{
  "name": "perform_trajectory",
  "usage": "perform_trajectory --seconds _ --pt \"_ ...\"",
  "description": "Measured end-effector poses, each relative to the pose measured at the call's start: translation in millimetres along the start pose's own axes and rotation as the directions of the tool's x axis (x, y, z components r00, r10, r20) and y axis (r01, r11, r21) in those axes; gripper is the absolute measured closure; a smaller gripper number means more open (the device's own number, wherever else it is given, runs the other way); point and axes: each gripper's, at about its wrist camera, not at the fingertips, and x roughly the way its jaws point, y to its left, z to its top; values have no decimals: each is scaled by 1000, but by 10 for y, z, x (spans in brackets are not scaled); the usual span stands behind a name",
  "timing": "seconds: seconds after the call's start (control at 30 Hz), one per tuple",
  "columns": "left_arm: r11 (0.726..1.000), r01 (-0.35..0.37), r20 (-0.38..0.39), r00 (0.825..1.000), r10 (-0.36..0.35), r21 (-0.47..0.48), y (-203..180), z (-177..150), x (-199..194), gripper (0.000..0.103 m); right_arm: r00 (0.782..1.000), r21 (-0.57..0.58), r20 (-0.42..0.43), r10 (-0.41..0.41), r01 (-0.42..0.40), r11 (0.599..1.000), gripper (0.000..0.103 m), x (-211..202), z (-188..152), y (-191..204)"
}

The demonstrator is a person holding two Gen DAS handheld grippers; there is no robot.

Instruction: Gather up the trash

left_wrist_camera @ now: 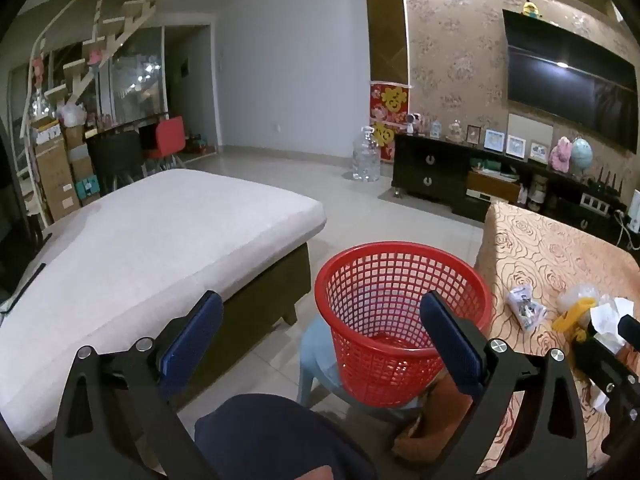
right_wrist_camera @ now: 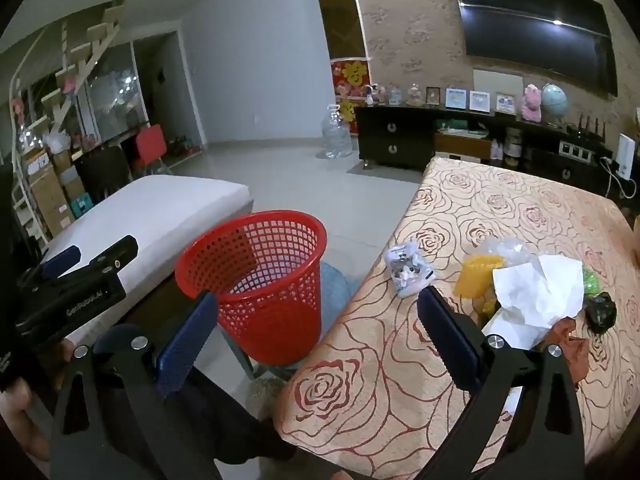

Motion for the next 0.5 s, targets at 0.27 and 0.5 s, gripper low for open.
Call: perform_trajectory --seconds 0.27,0.5 --pt "1000 11 -5 1000 -11 2 24 27 16 8 1000 -2 -3 -4 4 1000 6 -58 -2 -6" --pt "1000 8 12 1000 -8 24 -38 6 -107 8 1000 5 -15 -9 9 1000 6 -24 -10 -12"
